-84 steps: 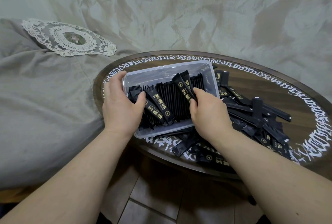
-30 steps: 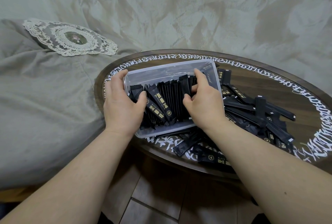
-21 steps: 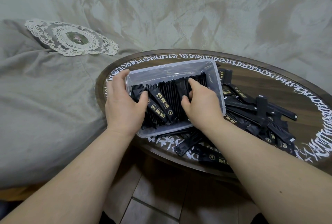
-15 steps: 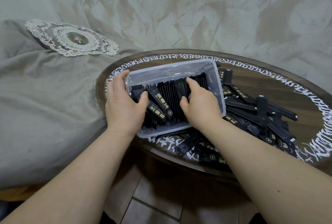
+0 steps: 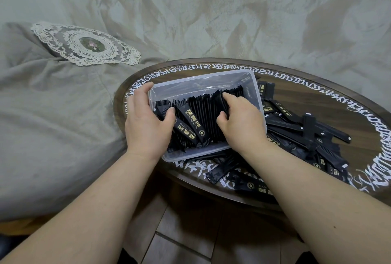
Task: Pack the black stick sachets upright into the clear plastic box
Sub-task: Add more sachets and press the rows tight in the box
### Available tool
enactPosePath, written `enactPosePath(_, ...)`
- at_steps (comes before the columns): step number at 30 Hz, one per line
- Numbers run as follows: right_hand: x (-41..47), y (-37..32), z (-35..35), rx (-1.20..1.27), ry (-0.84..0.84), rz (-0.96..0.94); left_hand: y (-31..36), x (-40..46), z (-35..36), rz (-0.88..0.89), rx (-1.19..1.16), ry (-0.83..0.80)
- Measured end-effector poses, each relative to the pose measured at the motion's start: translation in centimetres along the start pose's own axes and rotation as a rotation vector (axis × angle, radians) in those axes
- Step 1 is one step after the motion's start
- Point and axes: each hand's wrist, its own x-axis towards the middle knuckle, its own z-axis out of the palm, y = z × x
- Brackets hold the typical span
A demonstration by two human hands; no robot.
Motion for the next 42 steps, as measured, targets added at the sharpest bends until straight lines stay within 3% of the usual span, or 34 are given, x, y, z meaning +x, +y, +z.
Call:
enactPosePath(7,0.2,0.2,-0.7,0.095,0.086,0.028,0.0,-0.1,-0.2,-0.006,0.001,-0.014)
enactPosePath(37,0.0,-0.5,0.2,-0.080,-0.145,-0.077,0.2,-0.2,-0.1,0.015,0.019,-0.012)
enactPosePath(42,-0.2,-0.5,0.2,0.111,-0.056,0.019,0.3,-0.2,-0.2,0.006,0.012,-0.013)
